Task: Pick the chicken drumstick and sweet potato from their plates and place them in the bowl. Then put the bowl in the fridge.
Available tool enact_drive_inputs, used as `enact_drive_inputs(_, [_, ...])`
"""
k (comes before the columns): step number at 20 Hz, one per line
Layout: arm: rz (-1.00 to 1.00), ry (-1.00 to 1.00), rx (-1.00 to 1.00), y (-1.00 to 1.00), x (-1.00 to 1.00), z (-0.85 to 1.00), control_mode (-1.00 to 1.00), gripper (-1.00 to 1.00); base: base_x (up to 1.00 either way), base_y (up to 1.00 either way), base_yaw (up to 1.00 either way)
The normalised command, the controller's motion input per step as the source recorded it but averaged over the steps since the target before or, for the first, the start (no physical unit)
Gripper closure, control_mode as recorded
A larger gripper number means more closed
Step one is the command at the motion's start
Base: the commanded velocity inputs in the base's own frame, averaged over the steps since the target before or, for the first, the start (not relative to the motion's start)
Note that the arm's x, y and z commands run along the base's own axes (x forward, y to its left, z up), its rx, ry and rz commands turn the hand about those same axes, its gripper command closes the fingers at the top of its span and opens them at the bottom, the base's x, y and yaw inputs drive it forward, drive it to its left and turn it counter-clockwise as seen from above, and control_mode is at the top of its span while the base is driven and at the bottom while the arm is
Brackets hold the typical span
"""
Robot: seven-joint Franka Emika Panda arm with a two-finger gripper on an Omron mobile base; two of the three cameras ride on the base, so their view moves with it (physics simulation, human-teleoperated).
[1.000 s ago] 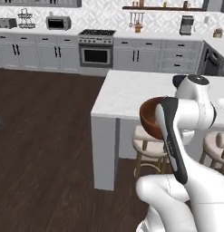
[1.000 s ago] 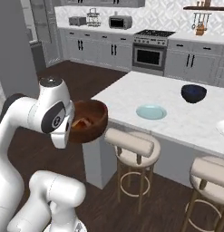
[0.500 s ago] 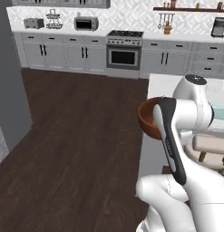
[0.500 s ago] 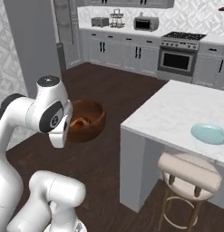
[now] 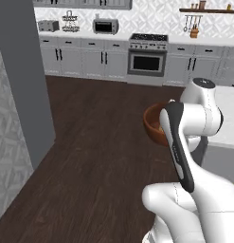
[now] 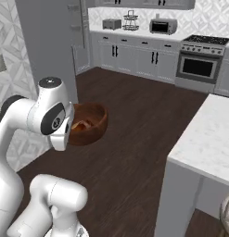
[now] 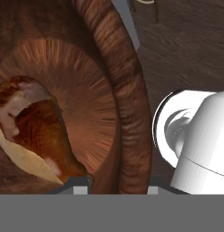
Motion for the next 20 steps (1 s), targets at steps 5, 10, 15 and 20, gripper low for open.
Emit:
enact_drive_inputs(5, [0.00, 0.00, 0.00, 0.00, 0.00, 0.00, 1.00, 1.00, 0.92, 1.00, 0.00])
enact_drive_inputs(10, [0.00, 0.00, 0.00, 0.00, 0.00, 0.00, 1.00, 1.00, 1.00, 0.99, -0.02])
enact_drive_inputs(15, [0.00, 0.00, 0.00, 0.00, 0.00, 0.00, 1.00, 1.00, 1.00, 0.37, -0.05])
enact_drive_inputs(20, [0.00, 0.00, 0.00, 0.00, 0.00, 0.00, 1.00, 1.00, 1.00, -0.82, 0.17])
